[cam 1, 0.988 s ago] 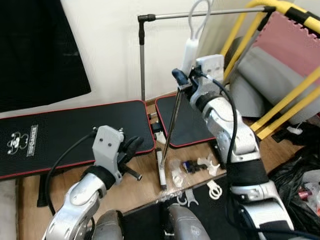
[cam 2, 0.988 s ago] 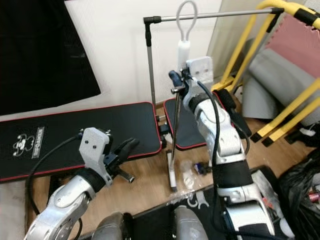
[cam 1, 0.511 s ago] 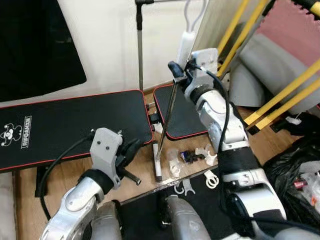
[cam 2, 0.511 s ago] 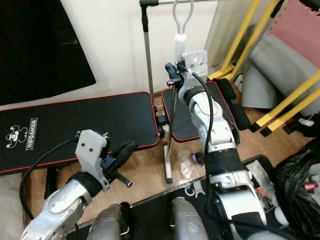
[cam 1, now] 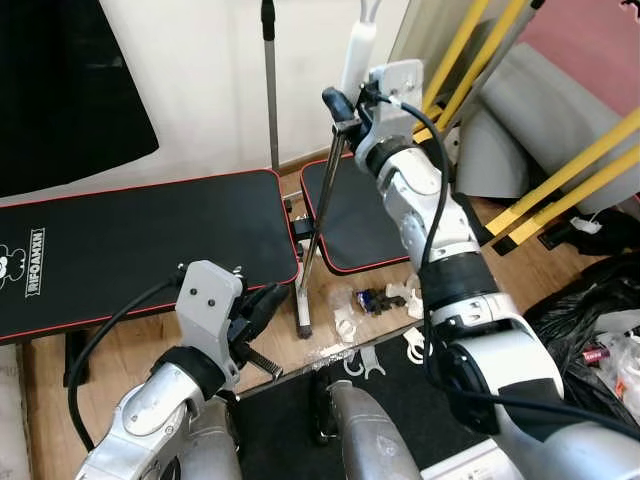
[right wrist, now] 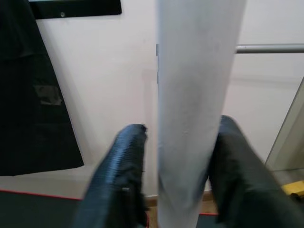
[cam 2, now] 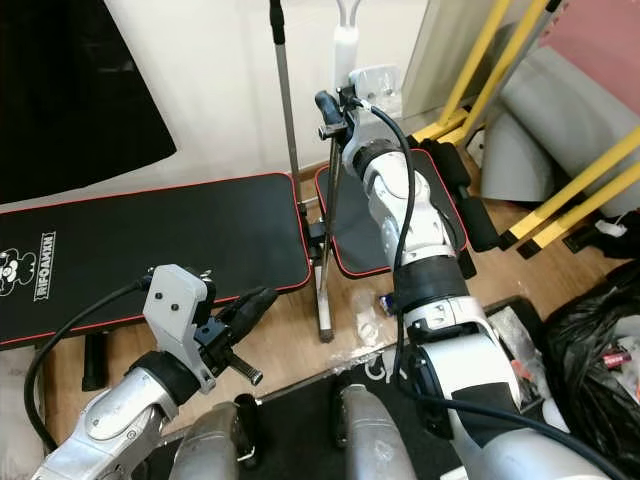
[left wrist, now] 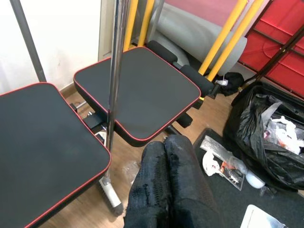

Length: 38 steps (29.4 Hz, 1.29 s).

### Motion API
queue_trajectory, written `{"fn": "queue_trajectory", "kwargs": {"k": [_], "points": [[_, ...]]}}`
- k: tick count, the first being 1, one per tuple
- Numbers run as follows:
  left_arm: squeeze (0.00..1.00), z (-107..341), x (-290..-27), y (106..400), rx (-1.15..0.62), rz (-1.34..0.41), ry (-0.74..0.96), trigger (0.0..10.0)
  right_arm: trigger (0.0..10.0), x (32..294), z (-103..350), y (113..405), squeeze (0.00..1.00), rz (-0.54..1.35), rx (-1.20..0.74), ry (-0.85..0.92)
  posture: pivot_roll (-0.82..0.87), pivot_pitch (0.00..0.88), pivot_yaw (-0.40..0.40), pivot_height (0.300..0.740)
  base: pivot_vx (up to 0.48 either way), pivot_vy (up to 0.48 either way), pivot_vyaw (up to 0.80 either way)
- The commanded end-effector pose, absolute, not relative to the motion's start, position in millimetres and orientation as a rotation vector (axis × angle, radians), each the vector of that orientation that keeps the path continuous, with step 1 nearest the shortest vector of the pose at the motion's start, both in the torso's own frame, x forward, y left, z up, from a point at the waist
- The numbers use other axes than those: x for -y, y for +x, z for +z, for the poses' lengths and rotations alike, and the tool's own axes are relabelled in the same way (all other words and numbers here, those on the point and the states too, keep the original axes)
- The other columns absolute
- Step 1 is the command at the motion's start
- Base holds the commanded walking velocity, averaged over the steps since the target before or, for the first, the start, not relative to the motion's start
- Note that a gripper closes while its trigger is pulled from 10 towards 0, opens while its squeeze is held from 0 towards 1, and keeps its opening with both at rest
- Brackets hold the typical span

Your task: Sweep floor

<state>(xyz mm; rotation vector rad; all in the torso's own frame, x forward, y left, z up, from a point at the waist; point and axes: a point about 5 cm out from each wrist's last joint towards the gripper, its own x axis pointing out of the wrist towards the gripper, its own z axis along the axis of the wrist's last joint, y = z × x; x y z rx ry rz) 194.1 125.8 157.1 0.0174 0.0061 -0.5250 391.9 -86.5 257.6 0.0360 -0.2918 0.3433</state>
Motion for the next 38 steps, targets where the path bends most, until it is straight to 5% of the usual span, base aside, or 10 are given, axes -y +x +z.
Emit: {"fn": "queue_trajectory", "kwargs": {"k": [1, 2, 28, 30, 31, 33, 34, 38], "points": [[0.00, 154, -126, 190, -0.037, -0.547, 0.014, 10.0, 10.0, 88, 258, 393, 0.55, 0.332, 0.306, 0.049, -0.06, 0.348, -0.149, 0.740, 0.000, 0.000, 0.00], [0.00, 154, -126, 190, -0.039, -0.547, 0.013, 10.0, 10.0, 87, 259, 393, 1.00, 0.342, 0.308, 0.045, -0.06, 0.348, -0.149, 0.740, 0.000, 0.000, 0.00], [0.00, 151, -127, 202, -0.047, -0.548, 0.017, 10.0, 10.0, 129, 205, 364, 1.00, 0.262, 0.226, 0.009, -0.09, 0.310, -0.131, 0.740, 0.000, 0.000, 0.00], [0.00, 151, -127, 203, -0.046, -0.548, 0.019, 10.0, 10.0, 130, 204, 360, 0.93, 0.276, 0.225, 0.031, -0.09, 0.308, -0.131, 0.740, 0.000, 0.000, 0.00], [0.00, 151, -127, 205, -0.046, -0.548, 0.019, 10.0, 10.0, 129, 203, 355, 0.69, 0.293, 0.224, 0.060, -0.09, 0.303, -0.130, 0.740, 0.000, 0.000, 0.00], [0.00, 151, -127, 205, -0.046, -0.548, 0.019, 10.0, 10.0, 129, 203, 355, 0.69, 0.293, 0.224, 0.060, -0.09, 0.303, -0.130, 0.740, 0.000, 0.000, 0.00], [0.00, 150, -127, 206, -0.047, -0.548, 0.019, 10.0, 10.0, 128, 202, 350, 0.00, 0.312, 0.223, 0.085, -0.09, 0.295, -0.130, 0.740, 0.000, 0.000, 0.00], [0.00, 149, -127, 209, -0.048, -0.548, 0.018, 10.0, 10.0, 127, 198, 337, 0.00, 0.357, 0.216, 0.128, -0.10, 0.289, -0.128, 0.740, 0.000, 0.000, 0.00]]}}
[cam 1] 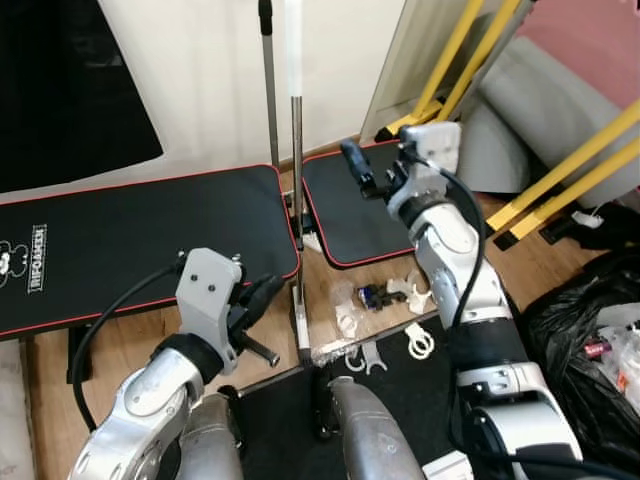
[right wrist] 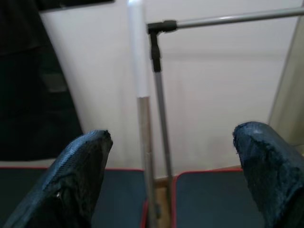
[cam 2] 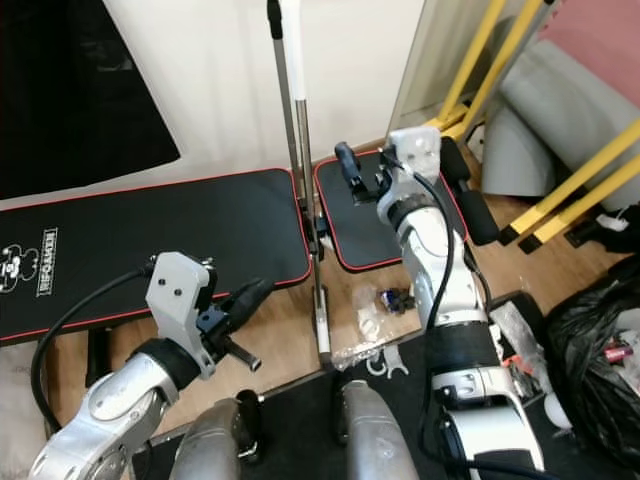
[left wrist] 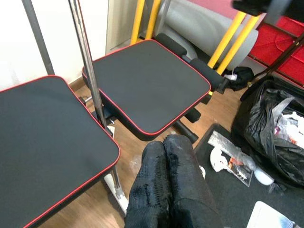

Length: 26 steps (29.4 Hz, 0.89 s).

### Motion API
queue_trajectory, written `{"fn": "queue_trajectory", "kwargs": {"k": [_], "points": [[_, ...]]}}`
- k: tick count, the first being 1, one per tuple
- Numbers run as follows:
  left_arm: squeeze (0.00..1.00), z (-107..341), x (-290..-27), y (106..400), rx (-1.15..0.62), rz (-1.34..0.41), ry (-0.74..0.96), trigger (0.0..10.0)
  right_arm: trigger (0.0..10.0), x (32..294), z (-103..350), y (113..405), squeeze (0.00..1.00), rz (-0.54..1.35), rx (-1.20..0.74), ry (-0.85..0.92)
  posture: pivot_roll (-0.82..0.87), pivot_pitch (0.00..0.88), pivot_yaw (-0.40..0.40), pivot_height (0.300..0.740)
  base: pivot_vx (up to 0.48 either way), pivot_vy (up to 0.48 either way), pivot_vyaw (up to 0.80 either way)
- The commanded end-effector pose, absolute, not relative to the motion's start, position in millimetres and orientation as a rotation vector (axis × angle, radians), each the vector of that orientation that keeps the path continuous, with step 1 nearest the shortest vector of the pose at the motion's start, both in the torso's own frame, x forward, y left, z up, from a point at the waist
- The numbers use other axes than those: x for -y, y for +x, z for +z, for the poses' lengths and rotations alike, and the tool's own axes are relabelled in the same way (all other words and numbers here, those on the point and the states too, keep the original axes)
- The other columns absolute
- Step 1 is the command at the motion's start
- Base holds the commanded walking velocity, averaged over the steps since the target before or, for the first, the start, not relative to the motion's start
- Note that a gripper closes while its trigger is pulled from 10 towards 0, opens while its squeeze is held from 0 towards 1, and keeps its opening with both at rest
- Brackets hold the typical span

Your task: Sweep floor

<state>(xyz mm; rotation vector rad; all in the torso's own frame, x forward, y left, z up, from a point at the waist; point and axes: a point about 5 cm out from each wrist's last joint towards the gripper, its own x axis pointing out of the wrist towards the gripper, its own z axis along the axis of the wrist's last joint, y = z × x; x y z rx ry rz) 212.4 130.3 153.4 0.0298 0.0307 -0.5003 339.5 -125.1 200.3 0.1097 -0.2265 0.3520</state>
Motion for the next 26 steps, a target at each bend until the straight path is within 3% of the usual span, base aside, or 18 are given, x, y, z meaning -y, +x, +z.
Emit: {"fn": "queue_trajectory", "kwargs": {"k": [1, 4, 17, 26], "points": [[0.00, 148, -127, 210, -0.048, -0.549, 0.017, 10.0, 10.0, 127, 197, 332, 0.00, 0.369, 0.211, 0.146, -0.10, 0.283, -0.125, 0.740, 0.000, 0.000, 0.00], [0.00, 148, -127, 212, -0.048, -0.550, 0.016, 10.0, 10.0, 128, 195, 328, 0.00, 0.374, 0.201, 0.163, -0.10, 0.276, -0.123, 0.740, 0.000, 0.000, 0.00], [0.00, 142, -142, 222, -0.075, -0.392, -0.021, 10.0, 10.0, 136, 185, 272, 0.00, 0.474, 0.162, 0.154, -0.15, 0.199, -0.137, 0.740, 0.000, 0.000, -0.80], [0.00, 138, -141, 227, -0.088, -0.384, 0.010, 10.0, 10.0, 135, 169, 251, 0.00, 0.522, 0.080, 0.093, -0.14, 0.175, -0.137, 0.740, 0.000, 0.000, -0.80]]}}
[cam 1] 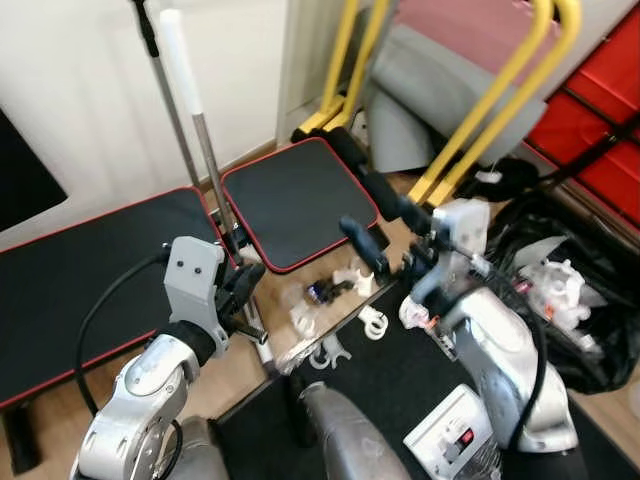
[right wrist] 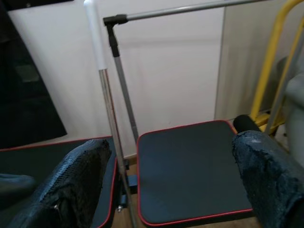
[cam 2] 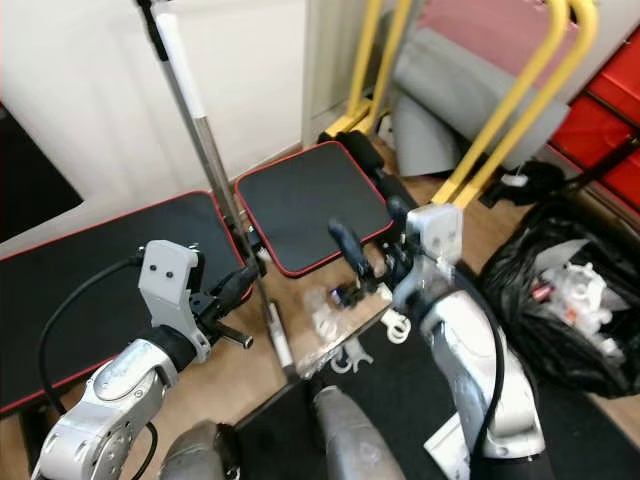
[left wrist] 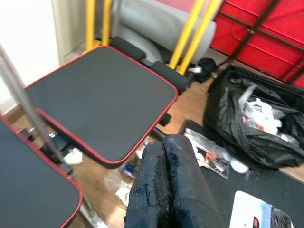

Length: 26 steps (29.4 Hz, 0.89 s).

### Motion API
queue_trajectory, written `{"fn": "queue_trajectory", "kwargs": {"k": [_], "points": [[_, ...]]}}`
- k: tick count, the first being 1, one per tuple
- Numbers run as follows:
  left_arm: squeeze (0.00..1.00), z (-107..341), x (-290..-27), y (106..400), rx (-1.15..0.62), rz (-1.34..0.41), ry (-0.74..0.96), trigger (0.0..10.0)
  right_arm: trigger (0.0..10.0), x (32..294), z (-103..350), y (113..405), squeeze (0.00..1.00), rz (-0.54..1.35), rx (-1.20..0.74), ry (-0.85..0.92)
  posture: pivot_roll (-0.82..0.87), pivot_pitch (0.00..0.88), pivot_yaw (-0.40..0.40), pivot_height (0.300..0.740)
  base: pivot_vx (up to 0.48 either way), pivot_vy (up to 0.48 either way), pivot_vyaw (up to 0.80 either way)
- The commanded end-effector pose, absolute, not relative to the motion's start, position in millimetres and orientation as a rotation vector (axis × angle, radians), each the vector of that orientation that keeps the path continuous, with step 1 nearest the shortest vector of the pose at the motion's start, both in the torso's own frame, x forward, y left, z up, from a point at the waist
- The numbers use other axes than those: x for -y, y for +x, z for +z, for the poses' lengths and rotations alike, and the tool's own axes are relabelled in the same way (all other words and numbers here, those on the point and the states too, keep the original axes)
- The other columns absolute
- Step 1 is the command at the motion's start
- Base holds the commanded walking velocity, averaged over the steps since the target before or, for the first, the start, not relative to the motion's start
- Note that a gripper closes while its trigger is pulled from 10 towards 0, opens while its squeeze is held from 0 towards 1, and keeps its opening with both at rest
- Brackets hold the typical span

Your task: Sweep floor

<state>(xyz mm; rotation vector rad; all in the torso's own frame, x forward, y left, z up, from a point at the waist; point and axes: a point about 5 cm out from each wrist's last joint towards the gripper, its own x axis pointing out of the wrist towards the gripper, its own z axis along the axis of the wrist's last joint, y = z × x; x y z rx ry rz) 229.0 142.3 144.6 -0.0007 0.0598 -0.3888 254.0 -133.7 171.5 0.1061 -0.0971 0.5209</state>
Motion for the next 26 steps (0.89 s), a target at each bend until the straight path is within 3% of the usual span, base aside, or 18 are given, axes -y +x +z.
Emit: {"fn": "queue_trajectory", "kwargs": {"k": [1, 7, 13, 20, 21, 26], "points": [[0.00, 137, -139, 227, -0.093, -0.397, 0.003, 10.0, 10.0, 137, 167, 247, 0.00, 0.507, 0.071, 0.065, -0.15, 0.162, -0.134, 0.740, 0.000, 0.000, -0.80], [0.00, 135, -130, 228, -0.106, -0.450, -0.046, 10.0, 10.0, 148, 165, 241, 0.00, 0.372, 0.071, 0.021, -0.18, 0.161, -0.127, 0.740, 0.000, 0.000, -0.80], [0.00, 139, -126, 234, -0.075, -0.458, -0.035, 10.0, 10.0, 142, 165, 236, 0.00, 0.367, 0.060, 0.025, -0.19, 0.153, -0.122, 0.740, 0.000, 0.000, -0.80], [0.00, 142, -125, 254, -0.033, -0.447, -0.004, 10.0, 10.0, 135, 164, 253, 0.00, 0.398, 0.078, 0.033, -0.18, 0.096, -0.112, 0.740, 0.000, 0.000, -0.80], [0.00, 141, -125, 259, -0.026, -0.435, 0.006, 10.0, 10.0, 136, 165, 258, 0.00, 0.385, 0.094, 0.017, -0.17, 0.049, -0.105, 0.740, 0.000, 0.000, 0.00], [0.00, 141, -125, 270, -0.010, -0.416, 0.049, 10.0, 10.0, 137, 165, 271, 0.00, 0.368, 0.114, 0.000, -0.15, 0.026, -0.105, 0.740, 0.000, 0.000, 0.00]]}}
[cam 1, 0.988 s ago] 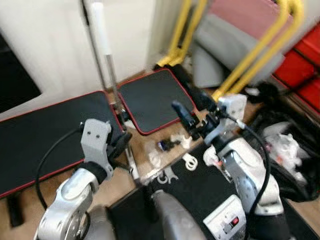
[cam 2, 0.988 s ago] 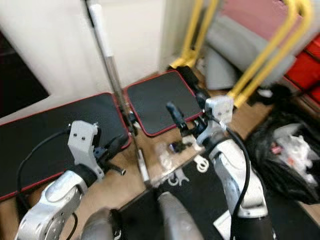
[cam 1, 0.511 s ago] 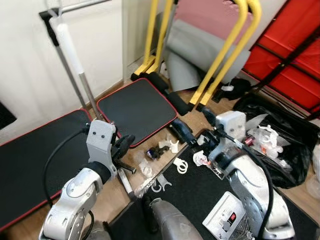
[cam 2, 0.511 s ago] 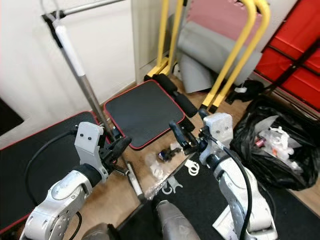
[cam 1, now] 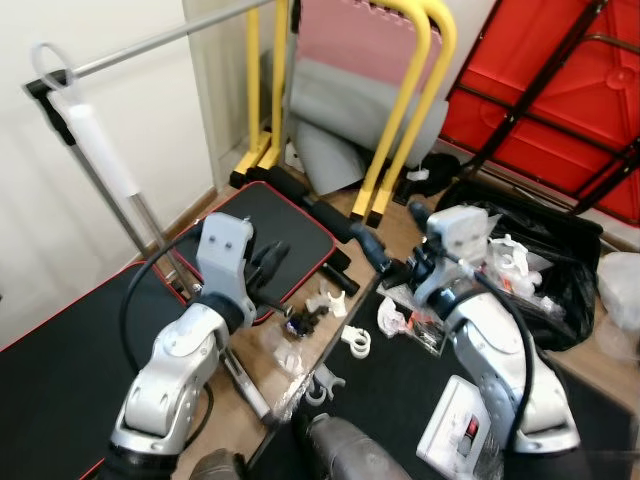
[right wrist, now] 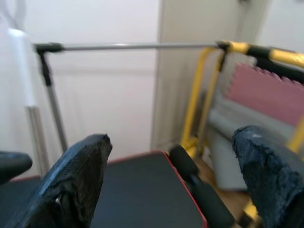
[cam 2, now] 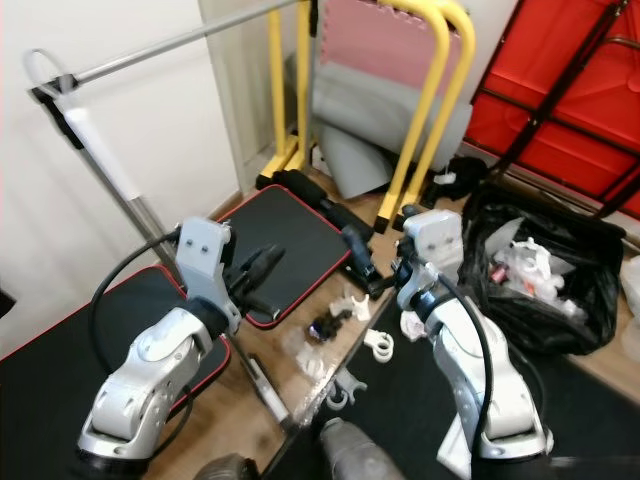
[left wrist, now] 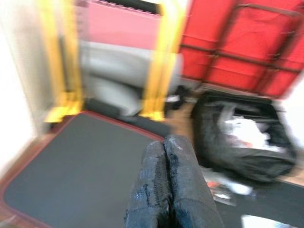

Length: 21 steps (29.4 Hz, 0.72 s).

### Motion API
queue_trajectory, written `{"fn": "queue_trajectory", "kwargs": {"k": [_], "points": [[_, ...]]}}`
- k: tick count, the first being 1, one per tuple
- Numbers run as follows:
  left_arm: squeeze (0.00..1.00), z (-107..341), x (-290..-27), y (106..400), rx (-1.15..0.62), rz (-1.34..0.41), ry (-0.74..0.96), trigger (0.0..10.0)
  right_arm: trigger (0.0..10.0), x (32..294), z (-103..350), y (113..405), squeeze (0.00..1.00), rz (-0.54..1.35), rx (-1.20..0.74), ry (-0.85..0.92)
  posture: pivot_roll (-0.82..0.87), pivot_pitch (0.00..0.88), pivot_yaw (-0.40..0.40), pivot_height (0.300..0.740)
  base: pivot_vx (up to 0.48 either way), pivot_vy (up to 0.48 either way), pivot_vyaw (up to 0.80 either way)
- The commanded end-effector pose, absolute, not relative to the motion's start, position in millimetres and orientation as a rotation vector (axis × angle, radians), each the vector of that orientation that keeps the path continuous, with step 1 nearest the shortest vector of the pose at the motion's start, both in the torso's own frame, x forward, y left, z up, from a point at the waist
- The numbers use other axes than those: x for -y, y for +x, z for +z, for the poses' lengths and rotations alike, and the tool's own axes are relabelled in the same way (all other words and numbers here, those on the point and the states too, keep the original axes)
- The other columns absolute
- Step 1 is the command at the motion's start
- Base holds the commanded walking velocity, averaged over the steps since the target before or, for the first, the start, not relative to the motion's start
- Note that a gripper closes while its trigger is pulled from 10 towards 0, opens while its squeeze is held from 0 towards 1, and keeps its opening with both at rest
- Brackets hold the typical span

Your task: Sweep floor

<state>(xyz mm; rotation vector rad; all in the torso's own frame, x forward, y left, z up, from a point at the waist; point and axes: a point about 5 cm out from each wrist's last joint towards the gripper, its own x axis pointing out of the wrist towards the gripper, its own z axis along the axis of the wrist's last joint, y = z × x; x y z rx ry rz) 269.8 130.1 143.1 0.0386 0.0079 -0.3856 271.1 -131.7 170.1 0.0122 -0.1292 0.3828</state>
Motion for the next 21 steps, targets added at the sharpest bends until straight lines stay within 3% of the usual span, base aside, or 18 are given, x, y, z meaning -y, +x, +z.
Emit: {"fn": "queue_trajectory", "kwargs": {"k": [1, 21], "points": [[0.00, 141, -125, 270, -0.010, -0.416, 0.049, 10.0, 10.0, 137, 165, 271, 0.00, 0.368, 0.114, 0.000, -0.15, 0.026, -0.105, 0.740, 0.000, 0.000, 0.00], [0.00, 134, -125, 288, 0.018, -0.378, 0.077, 10.0, 10.0, 142, 157, 294, 0.00, 0.367, 0.099, 0.013, -0.16, 0.000, -0.107, 0.740, 0.000, 0.000, 0.00]]}}
